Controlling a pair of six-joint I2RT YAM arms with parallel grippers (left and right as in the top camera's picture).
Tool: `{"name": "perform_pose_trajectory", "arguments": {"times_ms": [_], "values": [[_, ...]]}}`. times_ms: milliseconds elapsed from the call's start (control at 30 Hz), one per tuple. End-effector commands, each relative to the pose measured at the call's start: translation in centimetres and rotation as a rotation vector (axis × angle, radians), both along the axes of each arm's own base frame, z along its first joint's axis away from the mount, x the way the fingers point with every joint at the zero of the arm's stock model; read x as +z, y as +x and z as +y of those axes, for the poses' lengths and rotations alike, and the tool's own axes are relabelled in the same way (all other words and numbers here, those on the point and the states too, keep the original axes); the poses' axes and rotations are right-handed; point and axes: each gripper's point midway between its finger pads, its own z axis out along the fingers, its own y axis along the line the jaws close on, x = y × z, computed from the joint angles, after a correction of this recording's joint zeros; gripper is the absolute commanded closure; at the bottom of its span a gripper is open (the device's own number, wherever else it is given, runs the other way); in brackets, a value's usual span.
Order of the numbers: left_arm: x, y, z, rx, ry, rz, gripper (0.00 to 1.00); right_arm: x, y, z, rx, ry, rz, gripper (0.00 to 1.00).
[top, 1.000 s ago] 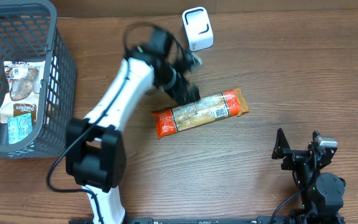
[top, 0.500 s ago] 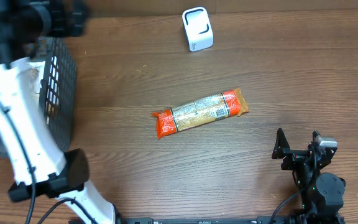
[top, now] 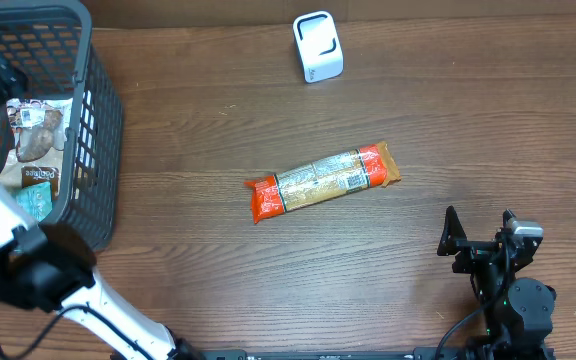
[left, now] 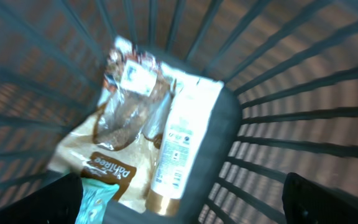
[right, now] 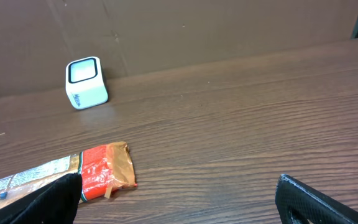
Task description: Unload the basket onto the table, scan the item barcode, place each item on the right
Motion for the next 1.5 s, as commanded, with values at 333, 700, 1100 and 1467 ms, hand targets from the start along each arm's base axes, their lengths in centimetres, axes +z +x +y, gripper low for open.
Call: {"name": "perform_pose_trajectory", "arguments": {"times_ms": [333, 700, 1100, 1467], "values": [[-16.1, 4.0, -2.4, -0.207, -0.124, 0.251, 0.1, 0.1, -0.2, -0.3, -0.014, 0.0, 0.003, 0.0], [-21.2, 3.4, -2.8, -0.171, -0.114, 0.394, 0.15, 0.1, -0.2, -0.3, -0.014, 0.0, 0.003, 0.0], [-16.1, 4.7, -4.1, -0.138, -0.238, 0.254, 0.17, 0.1, -0.2, -0.3, -0.014, 0.0, 0.003, 0.0], [-6.5, 1.9, -6.2, -0.133, -0.209, 0.212, 0.2, 0.1, -0.2, -0.3, -0.014, 0.0, 0.003, 0.0]]}}
